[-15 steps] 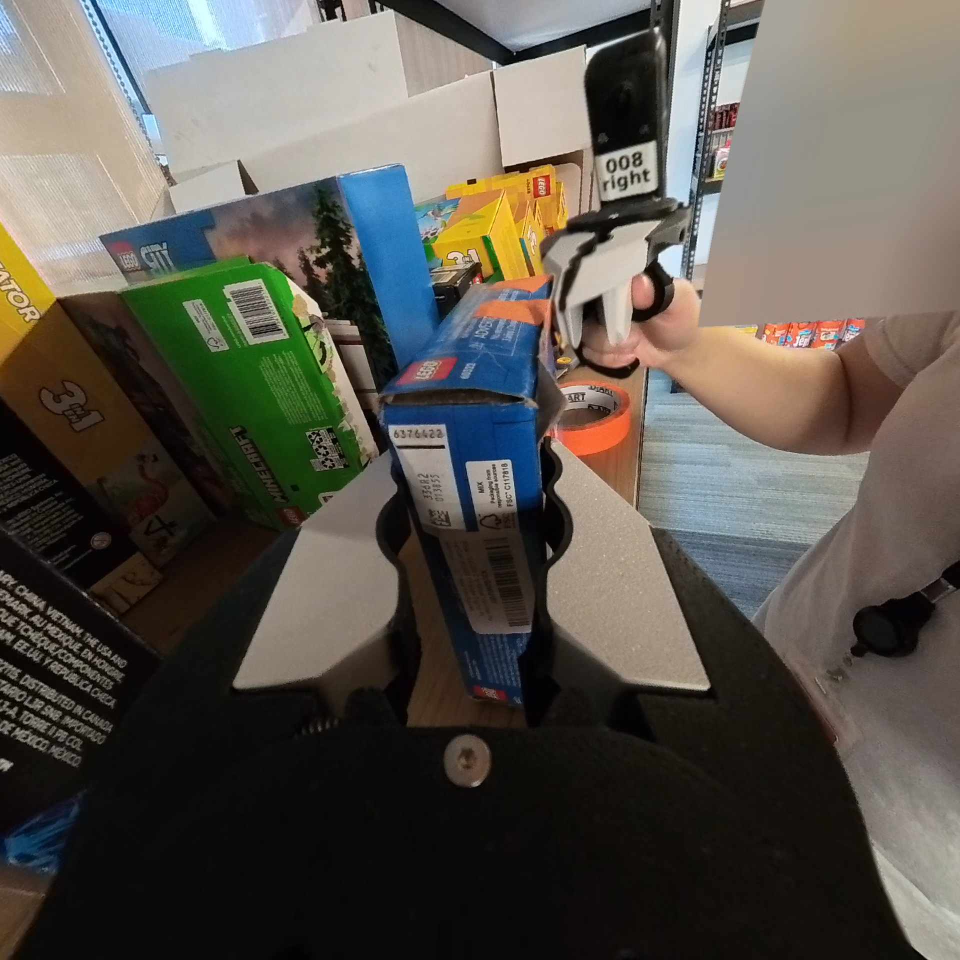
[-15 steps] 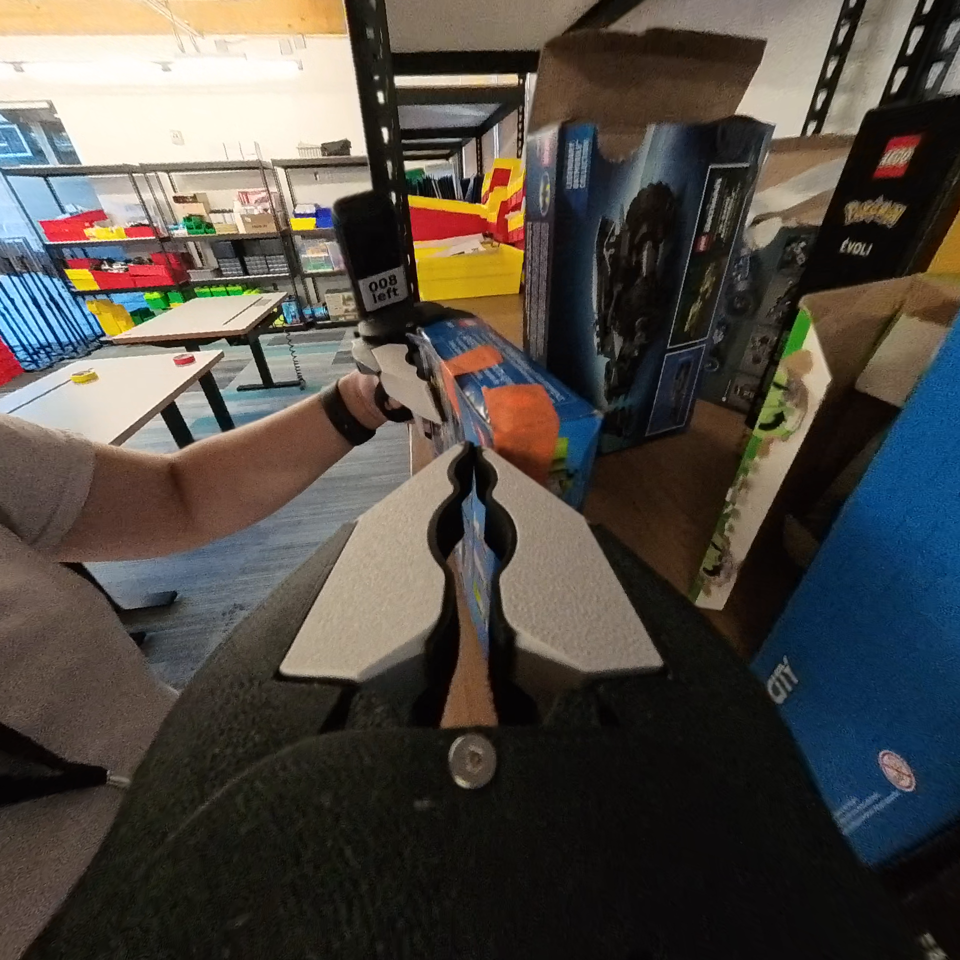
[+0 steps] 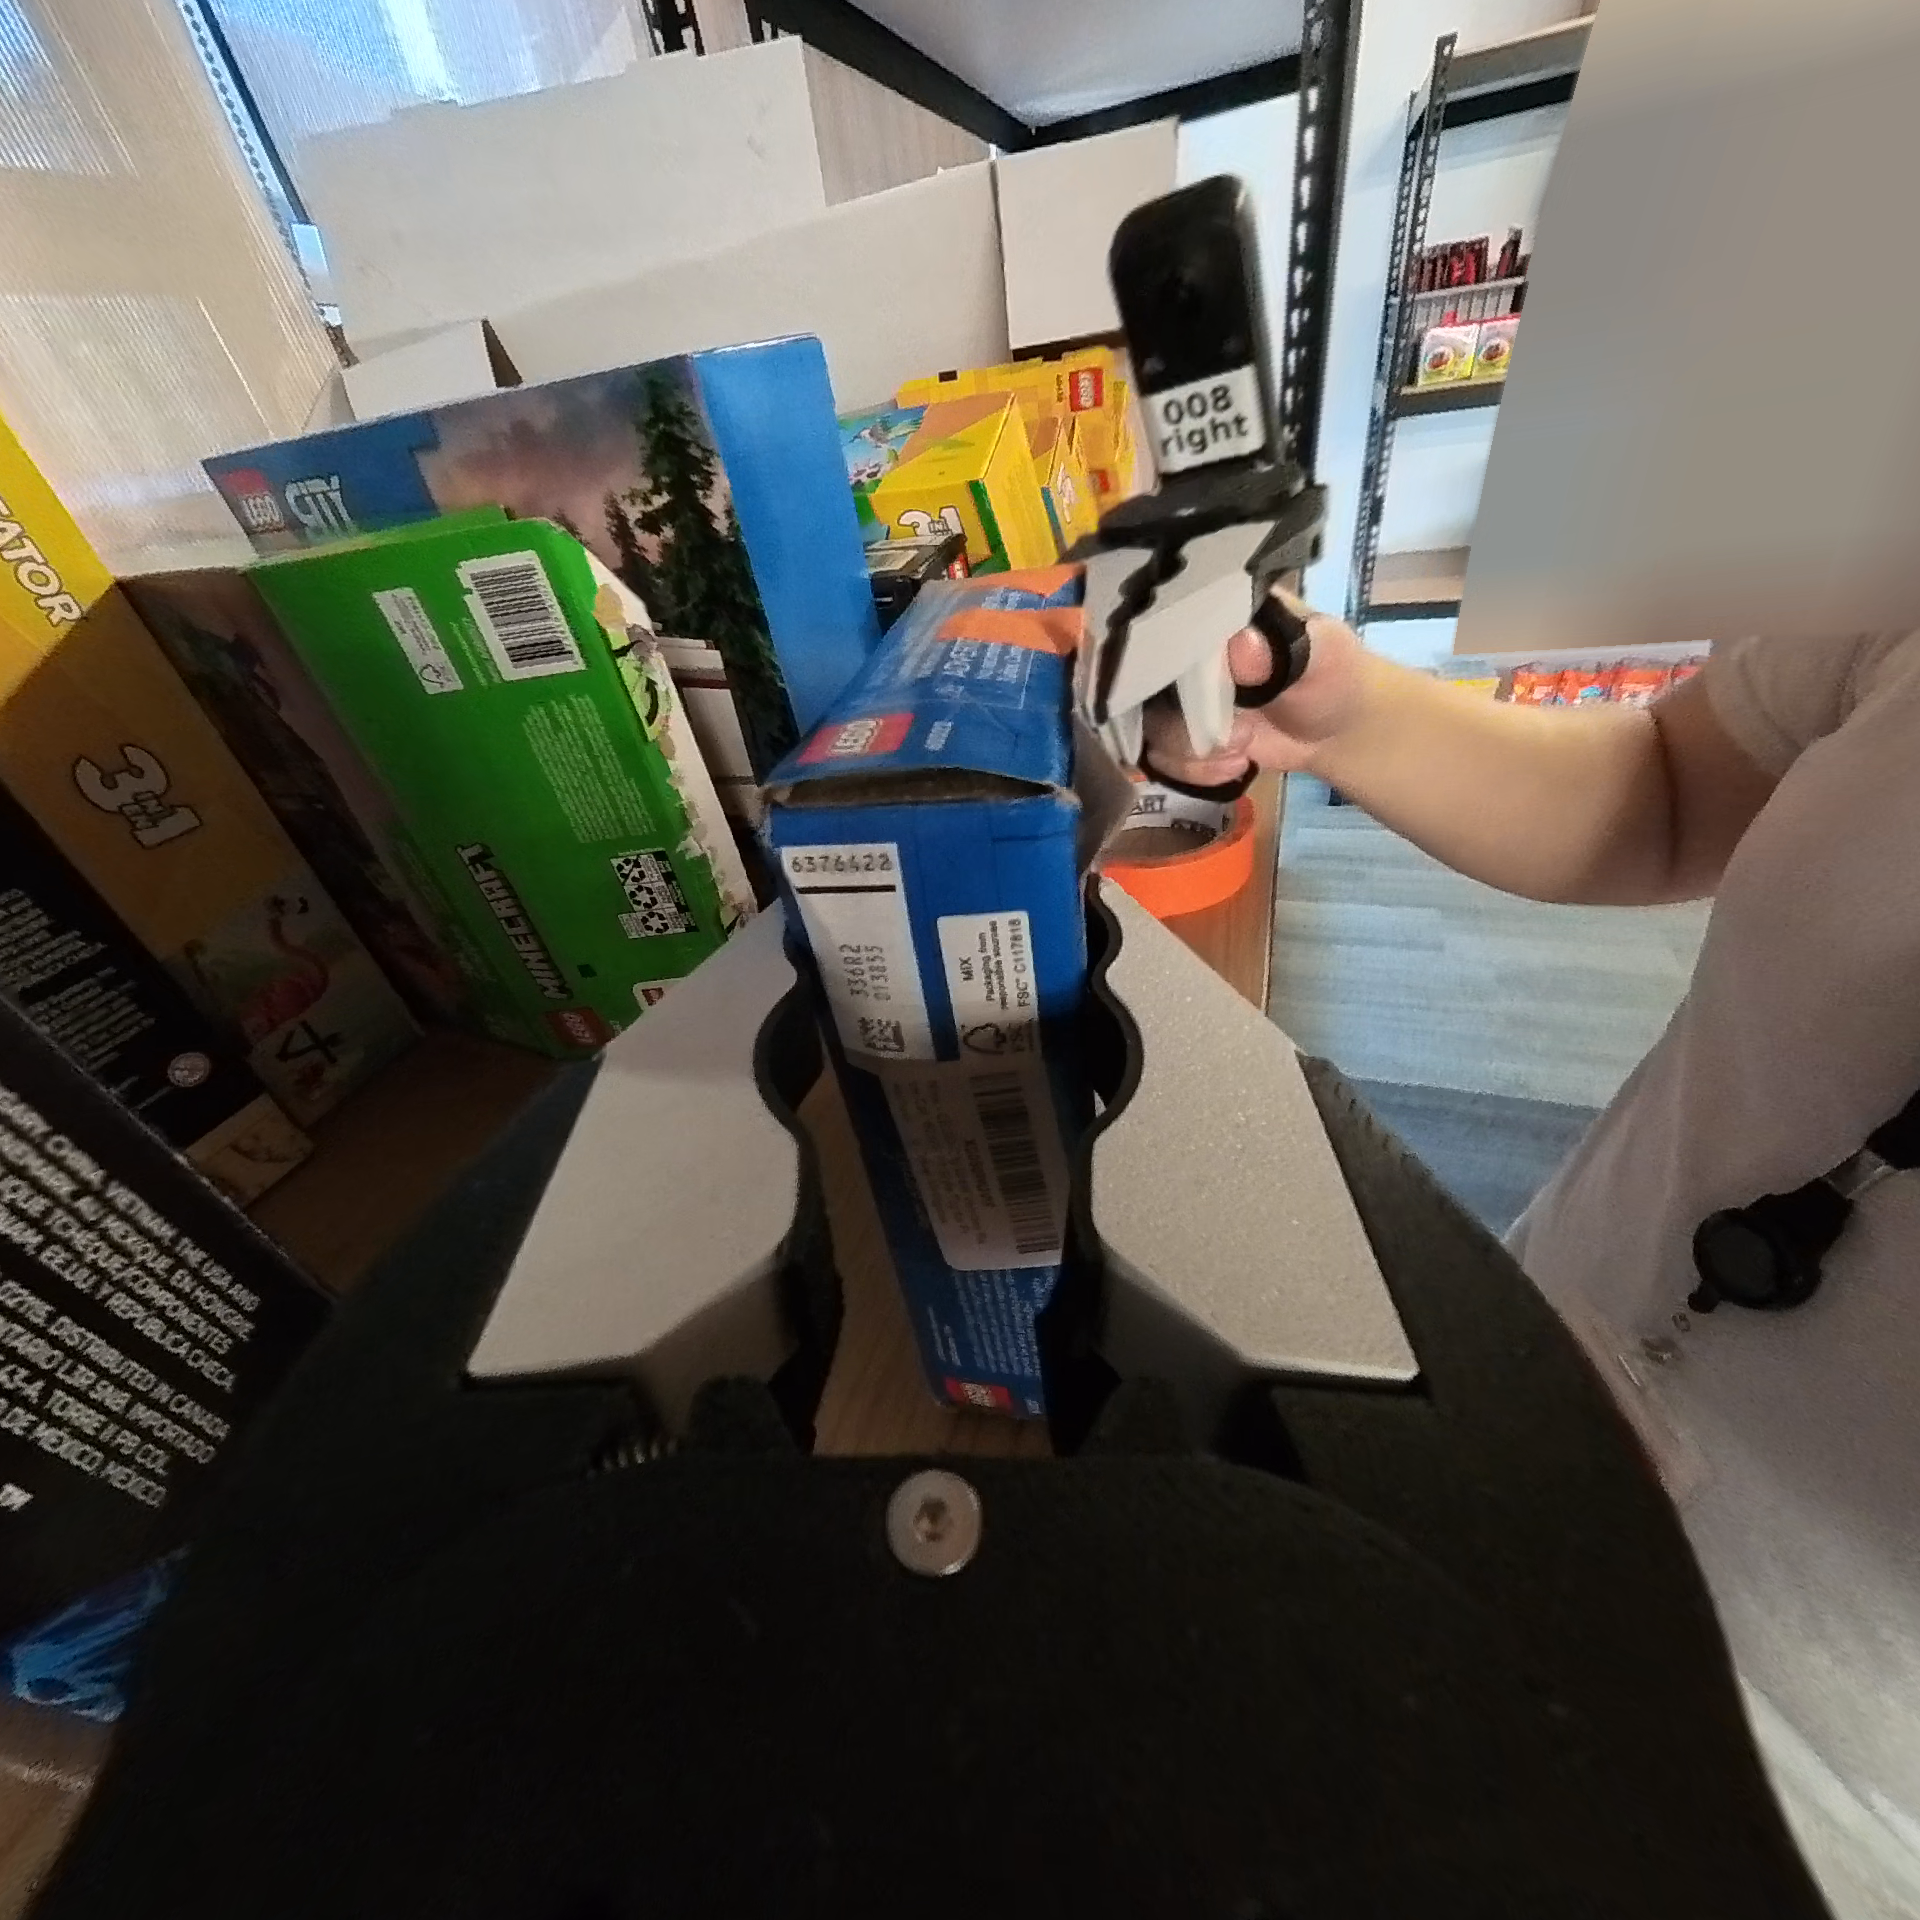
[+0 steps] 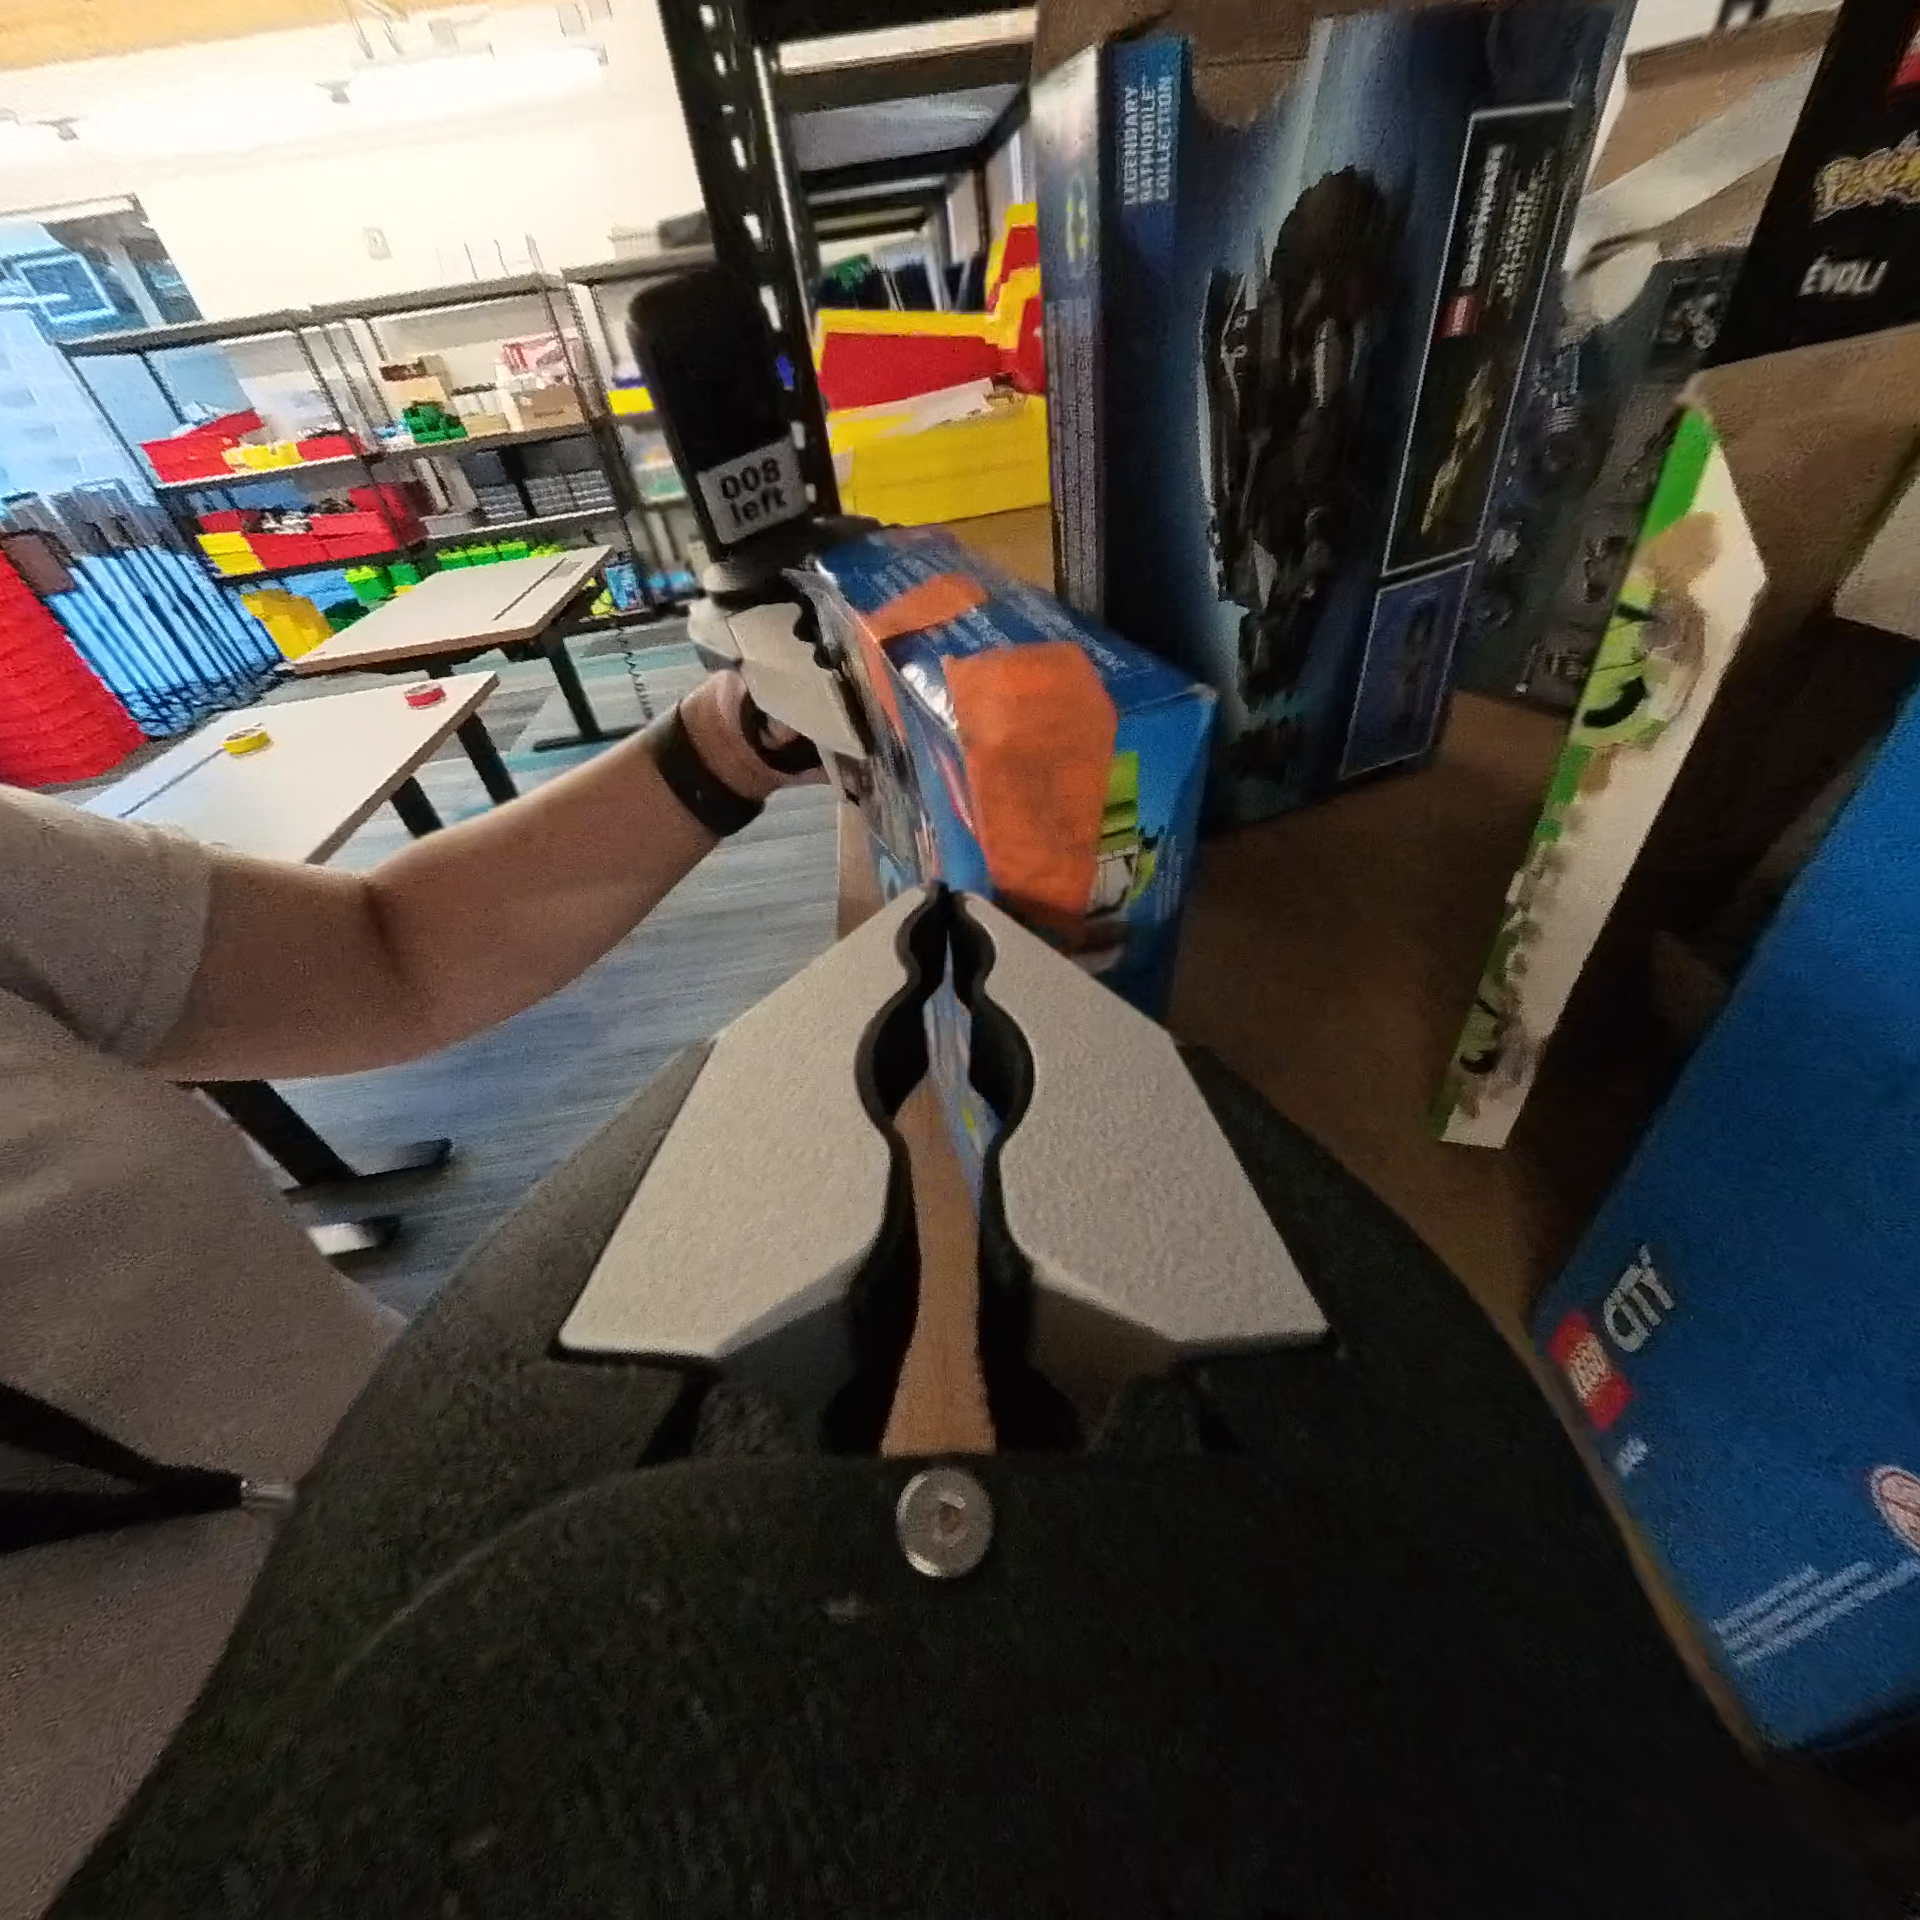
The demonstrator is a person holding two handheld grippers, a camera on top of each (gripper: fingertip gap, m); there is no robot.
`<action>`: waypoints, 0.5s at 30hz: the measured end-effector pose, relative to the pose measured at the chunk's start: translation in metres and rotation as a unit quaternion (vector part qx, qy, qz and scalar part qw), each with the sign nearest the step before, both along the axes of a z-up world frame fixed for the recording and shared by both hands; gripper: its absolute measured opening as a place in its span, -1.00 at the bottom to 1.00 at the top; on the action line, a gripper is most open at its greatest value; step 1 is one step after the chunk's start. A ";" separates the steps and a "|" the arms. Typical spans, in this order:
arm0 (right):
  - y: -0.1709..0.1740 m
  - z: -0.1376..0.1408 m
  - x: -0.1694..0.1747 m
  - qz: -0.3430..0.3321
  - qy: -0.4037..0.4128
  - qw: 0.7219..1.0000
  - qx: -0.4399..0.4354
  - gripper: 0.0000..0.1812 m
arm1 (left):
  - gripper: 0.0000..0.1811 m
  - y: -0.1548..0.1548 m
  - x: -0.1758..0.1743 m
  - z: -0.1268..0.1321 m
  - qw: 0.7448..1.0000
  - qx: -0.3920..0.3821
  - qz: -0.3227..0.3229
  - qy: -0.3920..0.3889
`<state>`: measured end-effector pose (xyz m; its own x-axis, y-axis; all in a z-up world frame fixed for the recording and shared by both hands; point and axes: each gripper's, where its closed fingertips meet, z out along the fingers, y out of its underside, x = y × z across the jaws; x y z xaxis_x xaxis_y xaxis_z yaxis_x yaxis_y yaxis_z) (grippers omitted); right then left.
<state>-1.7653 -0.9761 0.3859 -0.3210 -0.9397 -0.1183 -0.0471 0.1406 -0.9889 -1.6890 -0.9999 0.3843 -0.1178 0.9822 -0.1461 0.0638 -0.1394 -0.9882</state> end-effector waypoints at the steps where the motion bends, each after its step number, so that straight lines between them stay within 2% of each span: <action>1: 0.000 0.005 0.000 0.000 -0.004 1.000 -0.002 -1.00 | -0.49 0.000 0.000 0.000 1.000 0.002 -0.003 0.002; 4: 0.001 0.028 -0.002 -0.003 -0.021 0.999 -0.032 -1.00 | -0.49 -0.001 0.000 0.001 1.000 0.007 -0.006 0.007; 5: 0.000 0.026 -0.001 0.002 -0.014 0.999 -0.030 -1.00 | -0.49 -0.001 0.001 0.000 1.000 0.009 -0.006 0.007; 9: 0.007 -0.018 0.004 0.053 0.047 0.997 0.022 -1.00 | -0.49 0.000 0.002 0.000 1.000 0.004 -0.012 0.002; 12: 0.022 -0.012 -0.001 0.093 0.053 0.994 -0.013 -1.00 | -0.49 0.007 0.004 0.000 0.999 -0.004 -0.033 -0.009; 15: 0.042 -0.016 -0.003 0.165 0.127 0.978 -0.026 -1.00 | -0.49 0.012 0.004 -0.001 0.998 0.000 -0.053 -0.022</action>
